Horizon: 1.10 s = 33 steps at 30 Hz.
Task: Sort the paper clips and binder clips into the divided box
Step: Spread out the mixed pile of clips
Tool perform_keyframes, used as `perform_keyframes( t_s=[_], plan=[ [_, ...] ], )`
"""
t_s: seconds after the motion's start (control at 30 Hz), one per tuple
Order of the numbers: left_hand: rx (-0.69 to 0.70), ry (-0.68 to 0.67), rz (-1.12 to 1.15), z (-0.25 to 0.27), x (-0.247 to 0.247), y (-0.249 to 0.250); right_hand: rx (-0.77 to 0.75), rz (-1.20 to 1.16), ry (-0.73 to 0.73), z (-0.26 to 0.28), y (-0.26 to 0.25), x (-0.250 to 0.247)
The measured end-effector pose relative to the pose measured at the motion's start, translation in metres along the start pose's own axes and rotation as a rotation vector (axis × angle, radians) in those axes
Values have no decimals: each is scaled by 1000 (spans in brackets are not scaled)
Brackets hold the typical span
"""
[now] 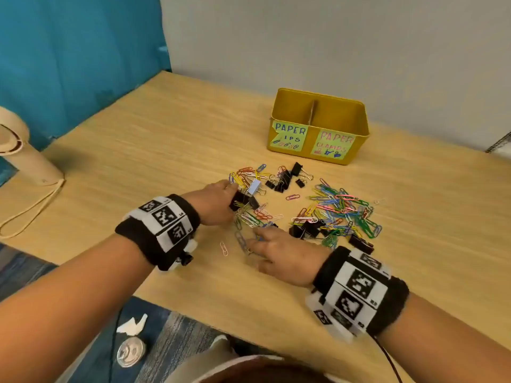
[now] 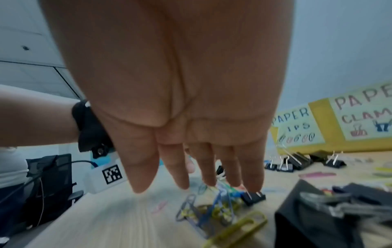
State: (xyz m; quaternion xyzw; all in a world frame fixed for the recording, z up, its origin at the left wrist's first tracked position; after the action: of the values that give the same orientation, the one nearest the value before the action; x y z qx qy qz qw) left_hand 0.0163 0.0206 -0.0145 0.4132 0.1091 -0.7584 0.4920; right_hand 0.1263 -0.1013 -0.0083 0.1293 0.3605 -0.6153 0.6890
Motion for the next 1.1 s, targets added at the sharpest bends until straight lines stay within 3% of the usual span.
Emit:
perform_keyframes(
  t_s=[0.13,0.4,0.63,0.8,1.1],
  plan=[
    [-57,83,49,-11,-4,-10,147,-75,61,-15,18,-11],
    [-12,47,30,-1,4,-13,248,-245,324,-30,39,-51],
    [179,-26,47,11,25,13,243,-174,195,-28,16,-32],
    [158,-15,-79,16,28,8,310,-170,159,-15,13,-22],
    [300,62,-30,-3,27,26,219,-288,278,-34,20,-30]
  ],
)
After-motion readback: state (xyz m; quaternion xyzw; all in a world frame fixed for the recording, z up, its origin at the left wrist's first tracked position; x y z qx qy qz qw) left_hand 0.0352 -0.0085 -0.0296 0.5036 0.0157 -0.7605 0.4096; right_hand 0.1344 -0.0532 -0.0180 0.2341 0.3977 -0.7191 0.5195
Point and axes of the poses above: each hand's wrist, its own z-axis away from the middle knuckle, its own x-axis out of the palm, y = z × x, the point moved 3 cm from there along -z, towards the middle knuckle, and after that the axes turned 11 degrees about -y, right-handed, at the moved point
